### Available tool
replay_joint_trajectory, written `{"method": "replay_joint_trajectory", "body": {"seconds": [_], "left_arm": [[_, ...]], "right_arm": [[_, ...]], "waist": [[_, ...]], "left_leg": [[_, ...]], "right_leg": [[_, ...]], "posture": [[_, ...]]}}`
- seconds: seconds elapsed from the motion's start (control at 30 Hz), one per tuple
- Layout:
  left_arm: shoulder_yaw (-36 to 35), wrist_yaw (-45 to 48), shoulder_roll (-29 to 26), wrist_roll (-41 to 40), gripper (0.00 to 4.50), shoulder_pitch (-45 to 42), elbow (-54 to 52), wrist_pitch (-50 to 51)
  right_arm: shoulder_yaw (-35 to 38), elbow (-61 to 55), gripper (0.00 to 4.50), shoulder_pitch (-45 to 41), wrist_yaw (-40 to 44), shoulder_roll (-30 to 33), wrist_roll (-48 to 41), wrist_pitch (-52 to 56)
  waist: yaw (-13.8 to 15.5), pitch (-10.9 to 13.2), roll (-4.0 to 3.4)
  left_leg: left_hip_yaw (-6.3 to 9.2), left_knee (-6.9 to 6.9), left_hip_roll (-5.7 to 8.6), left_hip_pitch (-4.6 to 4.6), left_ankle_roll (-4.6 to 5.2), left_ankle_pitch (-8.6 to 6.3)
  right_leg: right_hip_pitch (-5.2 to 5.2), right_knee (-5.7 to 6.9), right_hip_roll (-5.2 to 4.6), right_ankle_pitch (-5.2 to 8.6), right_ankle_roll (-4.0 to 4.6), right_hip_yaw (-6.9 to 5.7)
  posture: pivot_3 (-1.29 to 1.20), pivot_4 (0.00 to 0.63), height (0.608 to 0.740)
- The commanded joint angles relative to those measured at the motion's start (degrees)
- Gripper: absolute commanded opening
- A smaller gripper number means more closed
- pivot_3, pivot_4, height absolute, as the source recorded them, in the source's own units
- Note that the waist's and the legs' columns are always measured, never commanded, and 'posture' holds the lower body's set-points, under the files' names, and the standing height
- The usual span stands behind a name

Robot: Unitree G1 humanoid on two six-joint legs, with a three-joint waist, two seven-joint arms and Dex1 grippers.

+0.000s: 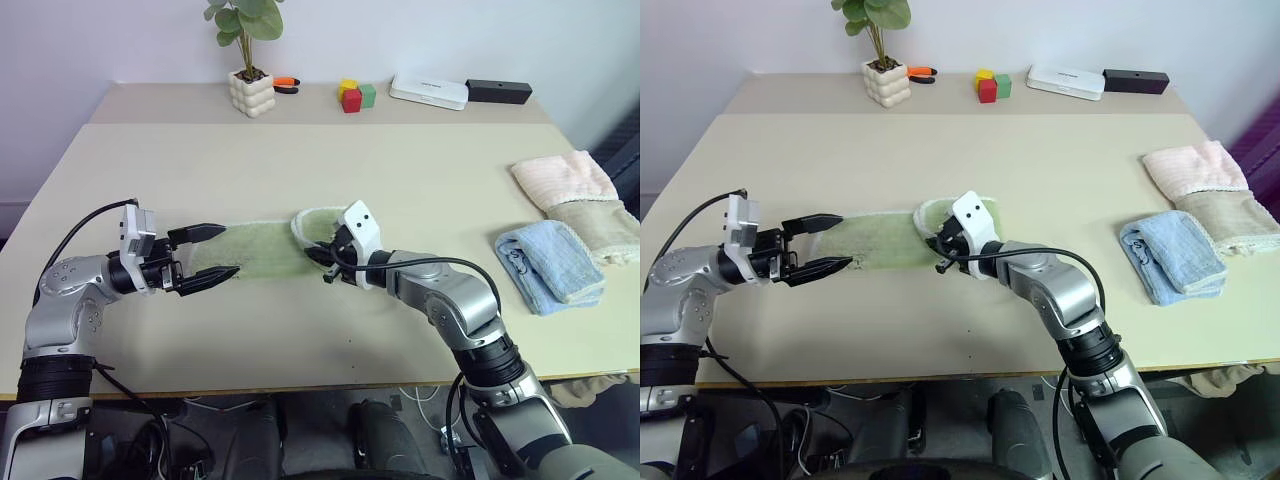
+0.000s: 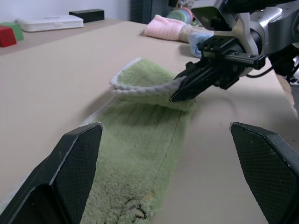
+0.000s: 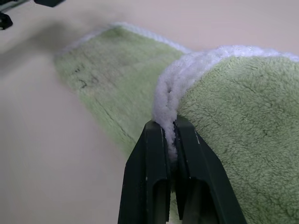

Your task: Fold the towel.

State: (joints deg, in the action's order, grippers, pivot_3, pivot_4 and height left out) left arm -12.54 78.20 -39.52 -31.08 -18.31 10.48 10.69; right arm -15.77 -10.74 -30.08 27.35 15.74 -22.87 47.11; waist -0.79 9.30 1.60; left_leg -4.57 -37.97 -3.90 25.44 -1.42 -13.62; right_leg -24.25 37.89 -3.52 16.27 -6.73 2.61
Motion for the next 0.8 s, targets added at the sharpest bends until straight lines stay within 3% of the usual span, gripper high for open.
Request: {"method": "replay_joint_trajectory", "body": {"seconds": [0.03, 0.1, 0.2, 0.43, 0.53, 0.63, 0.73, 0.8], "left_arm": [[-1.06, -0.21, -0.59, -1.14, 4.5, -0.14, -1.67, -0.24], [-0.95, -0.33, -0.46, -1.24, 4.5, -0.16, -1.83, -0.12], [-0.71, -0.51, -0.33, -1.21, 4.5, -0.19, -2.0, -0.16], [-0.24, -0.68, -0.14, -0.99, 4.5, -0.67, -1.69, -0.39], [-0.04, -0.75, 0.03, -0.86, 4.5, -1.06, -1.43, -0.53], [0.13, -0.92, 0.27, -0.85, 4.5, -1.35, -1.33, -0.57], [0.46, -1.06, 0.73, -0.56, 4.5, -1.35, -0.98, -1.02], [0.55, -1.06, 0.92, -0.47, 4.5, -1.41, -0.82, -1.15]], "right_arm": [[-0.86, -0.05, 0.06, -0.03, 0.16, -1.83, 0.87, -1.19], [-0.61, 0.97, 0.06, 0.11, -0.7, -3.36, 1.69, -2.24], [-0.85, 1.95, 1.01, 0.61, -0.63, -4.51, 2.58, -2.38], [0.77, 2.66, 4.46, 0.41, -1.24, -5.08, 4.11, -3.22], [0.5, 0.44, 4.46, 0.47, 1.15, -3.31, 3.37, -2.17], [6.13, -1.48, 4.46, -0.61, 1.93, -3.96, -1.25, -0.43], [10.9, -3.35, 3.64, -1.55, 4.32, -3.57, -5.93, -0.46], [12.69, -4.04, 2.69, -1.49, 5.39, -3.39, -8.29, 0.5]], "waist": [[-0.01, 0.0, 0.0], [-0.01, 0.0, 0.0], [0.03, 0.0, 0.0], [-0.02, 0.0, 0.0], [0.0, 0.0, -0.01], [0.04, 0.0, -0.01], [0.03, 0.01, -0.01], [0.02, 0.0, -0.01]], "left_leg": [[0.0, 0.0, 0.0, 0.0, 0.0, 0.0], [0.0, 0.0, 0.0, 0.0, 0.0, 0.0], [0.0, 0.0, 0.0, 0.0, 0.0, 0.0], [0.0, 0.0, 0.0, 0.0, 0.0, 0.0], [0.0, 0.0, 0.0, 0.0, 0.0, 0.0], [0.0, 0.0, 0.0, 0.01, 0.0, 0.0], [0.0, 0.01, 0.0, 0.0, 0.0, 0.0], [0.0, 0.01, 0.0, 0.0, 0.0, 0.0]], "right_leg": [[0.0, 0.0, 0.0, 0.0, 0.0, 0.0], [0.0, 0.0, 0.0, 0.0, 0.0, 0.0], [0.0, 0.0, 0.0, 0.0, 0.0, 0.0], [0.0, 0.0, 0.0, 0.0, 0.0, 0.0], [-0.01, 0.0, 0.0, 0.0, 0.0, 0.0], [-0.01, 0.0, -0.01, 0.0, 0.0, 0.0], [-0.01, 0.0, 0.0, 0.0, 0.0, 0.0], [0.0, 0.0, 0.0, 0.0, 0.0, 0.0]], "posture": [[0.0, 0.15, 0.735], [0.0, 0.15, 0.735], [0.0, 0.15, 0.735], [0.0, 0.15, 0.735], [0.0, 0.15, 0.735], [0.0, 0.15, 0.735], [0.0, 0.15, 0.735], [0.0, 0.15, 0.735]]}}
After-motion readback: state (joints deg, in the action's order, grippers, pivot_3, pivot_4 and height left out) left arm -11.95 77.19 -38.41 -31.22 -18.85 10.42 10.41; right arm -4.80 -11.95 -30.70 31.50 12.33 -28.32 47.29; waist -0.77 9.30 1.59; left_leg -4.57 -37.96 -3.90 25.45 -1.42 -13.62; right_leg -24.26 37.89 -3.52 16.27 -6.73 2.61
